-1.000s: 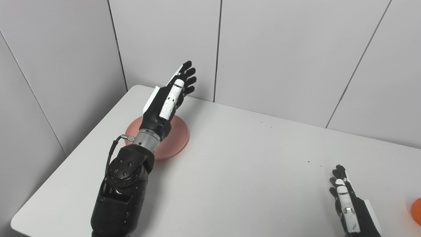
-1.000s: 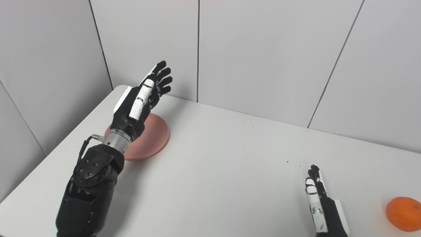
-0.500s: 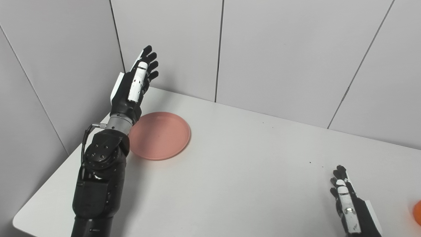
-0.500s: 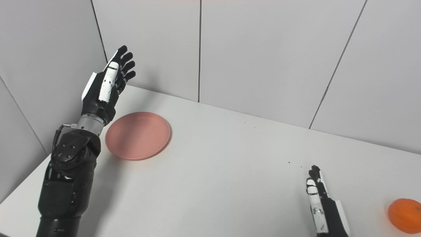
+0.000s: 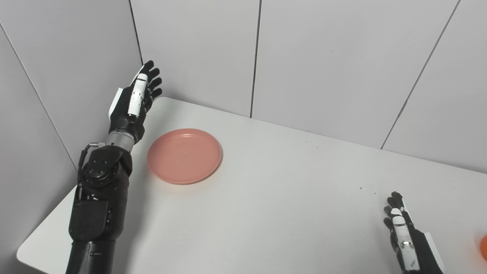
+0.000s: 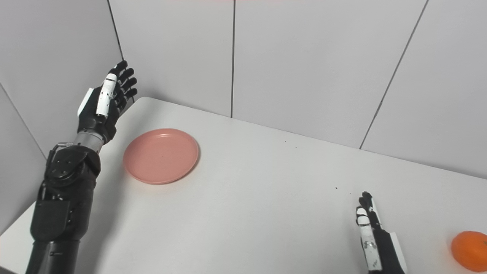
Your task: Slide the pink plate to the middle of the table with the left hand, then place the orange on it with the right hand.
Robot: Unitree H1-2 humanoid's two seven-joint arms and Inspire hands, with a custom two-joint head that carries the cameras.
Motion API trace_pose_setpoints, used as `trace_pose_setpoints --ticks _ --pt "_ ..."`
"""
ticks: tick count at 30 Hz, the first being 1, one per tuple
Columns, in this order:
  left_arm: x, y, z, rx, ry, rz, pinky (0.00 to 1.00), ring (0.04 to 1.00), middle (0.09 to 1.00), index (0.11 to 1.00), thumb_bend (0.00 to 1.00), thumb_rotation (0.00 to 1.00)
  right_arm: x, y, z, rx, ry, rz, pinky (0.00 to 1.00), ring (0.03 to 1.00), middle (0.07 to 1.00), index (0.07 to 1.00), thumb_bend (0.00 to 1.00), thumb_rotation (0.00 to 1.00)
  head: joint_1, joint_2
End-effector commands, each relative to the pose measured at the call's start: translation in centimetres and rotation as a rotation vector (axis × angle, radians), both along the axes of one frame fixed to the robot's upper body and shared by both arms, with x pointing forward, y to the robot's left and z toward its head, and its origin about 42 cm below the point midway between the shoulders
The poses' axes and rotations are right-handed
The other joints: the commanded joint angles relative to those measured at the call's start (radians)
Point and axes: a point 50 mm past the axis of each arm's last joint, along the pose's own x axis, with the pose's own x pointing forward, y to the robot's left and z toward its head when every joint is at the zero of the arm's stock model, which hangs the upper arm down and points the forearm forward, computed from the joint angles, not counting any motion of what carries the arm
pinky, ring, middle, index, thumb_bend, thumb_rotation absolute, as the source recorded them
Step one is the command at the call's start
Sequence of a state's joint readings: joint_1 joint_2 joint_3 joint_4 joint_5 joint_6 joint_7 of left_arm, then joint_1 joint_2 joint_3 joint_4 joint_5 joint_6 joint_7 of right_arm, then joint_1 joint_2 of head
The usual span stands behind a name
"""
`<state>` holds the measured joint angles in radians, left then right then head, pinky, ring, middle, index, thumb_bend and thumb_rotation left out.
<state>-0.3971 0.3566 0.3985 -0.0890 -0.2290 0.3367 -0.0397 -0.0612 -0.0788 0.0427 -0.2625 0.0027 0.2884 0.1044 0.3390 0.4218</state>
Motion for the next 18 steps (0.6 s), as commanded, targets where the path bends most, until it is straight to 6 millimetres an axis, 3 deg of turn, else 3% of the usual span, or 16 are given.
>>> trace_pose_setpoints --ticks 1,18 --pt "0.2 1.0 2.3 0.021 -0.081 -0.003 0.96 0.954 0.954 0.929 0.35 1.0 0.2 -0.1 1.6 -0.002 -0.06 0.005 1.0 1.0 1.0 1.0 0.04 1.0 0.001 0.001" --pt "-1.0 4.0 0.3 -0.099 -0.016 0.053 0.95 0.937 0.932 0.922 0.29 1.0 0.3 -0.4 1.6 -0.003 -0.06 0.004 1.0 1.0 1.0 1.0 0.03 1.0 0.008 -0.001"
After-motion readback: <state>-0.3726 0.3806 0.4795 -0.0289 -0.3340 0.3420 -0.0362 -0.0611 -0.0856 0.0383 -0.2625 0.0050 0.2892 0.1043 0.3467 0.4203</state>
